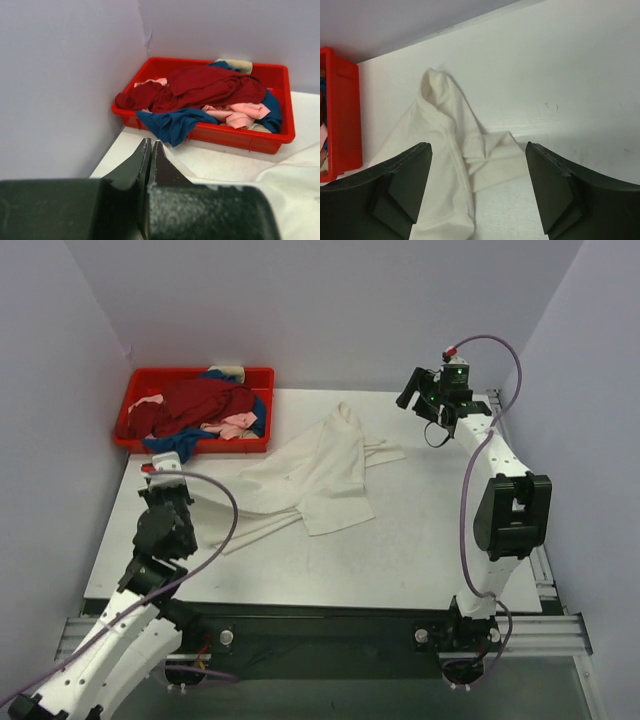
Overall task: Fold and stack the t-shirts
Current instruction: Flatten out the tshirt
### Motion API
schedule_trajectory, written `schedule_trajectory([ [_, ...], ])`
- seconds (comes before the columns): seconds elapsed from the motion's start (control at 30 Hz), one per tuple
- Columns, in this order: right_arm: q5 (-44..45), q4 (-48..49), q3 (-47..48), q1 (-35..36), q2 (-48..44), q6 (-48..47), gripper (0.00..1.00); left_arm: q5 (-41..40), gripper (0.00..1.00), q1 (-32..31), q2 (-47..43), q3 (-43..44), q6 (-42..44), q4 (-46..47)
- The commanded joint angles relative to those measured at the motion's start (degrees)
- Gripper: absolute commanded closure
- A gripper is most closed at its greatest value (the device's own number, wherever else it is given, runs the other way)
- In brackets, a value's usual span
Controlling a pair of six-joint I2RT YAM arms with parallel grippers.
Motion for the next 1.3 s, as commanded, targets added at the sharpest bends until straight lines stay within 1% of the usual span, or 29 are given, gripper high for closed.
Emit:
schedule_trajectory([
  [0.0, -3.78, 6.33, -9.23, 1.2, -12.92, 3.05, 0.22, 17.65, 1.0, 13.46, 4.49, 4.0, -13.2, -6.77],
  [0.03, -4.04, 8.17, -12.49, 1.38, -17.04, 3.75, 0.24, 20.9, 1.0, 15.87, 5.64, 3.82, -14.53, -7.22],
  [0.07, -4.31, 8.62, -19.48, 1.73, -18.99, 4.02, 0.25, 26.24, 1.0, 17.9, 7.13, 3.47, -18.46, -7.74],
  [0.13, -4.57, 9.59, -26.02, 2.87, -24.25, 4.38, 0.29, 30.14, 1.0, 22.2, 8.1, 1.81, -20.16, -7.05],
  [0.17, -4.14, 10.29, -31.19, 3.74, -25.68, 4.46, 0.3, 32.25, 1.0, 23.09, 8.72, 1.37, -21.04, -6.7],
  [0.23, -3.26, 10.65, -35.97, 6.38, -28.75, 4.2, 0.33, 33.58, 1.0, 24.15, 9.25, 1.1, -21.66, -6.87],
  [0.33, -0.71, 10.39, -41.25, 11.47, -29.38, 3.06, 0.35, 35.43, 1.0, 24.51, 11.7, 2.06, -23.15, -9.23],
  [0.47, 1.57, 7.58, -42.23, 15.78, -26.14, 1.66, 0.39, 35.96, 1.0, 24.86, 13.03, 1.98, -24.21, -10.73],
  [0.53, 4.12, 6.79, -43.27, 17.1, -24.82, 1.21, 0.4, 36.05, 1.0, 25.12, 12.68, 1.89, -24.47, -11.09],
  [0.7, 4.65, 6.52, -45.39, 19.21, -22.53, 0.68, 0.39, 36.84, 1.0, 25.48, 10.92, 1.19, -24.65, -11.0],
  [0.87, 7.38, 5.47, -44.35, 22.03, -19.46, 0.42, 0.39, 37.11, 1.0, 25.48, 15.04, 3.03, -25.18, -11.44],
  [0.9, 7.82, 5.12, -43.9, 22.73, -18.41, 0.25, 0.39, 37.19, 1.0, 25.56, 15.66, 3.55, -25.27, -13.18],
  [1.07, 9.22, 3.53, -43.19, 24.05, -16.9, -0.37, 0.39, 37.81, 1.0, 25.74, 16.54, 3.47, -26.41, -12.76],
  [1.27, 7.82, 3.71, -42.23, 24.67, -14.18, -1.16, 0.39, 38.6, 1.0, 26.27, 17.25, 3.3, -27.11, -12.41],
])
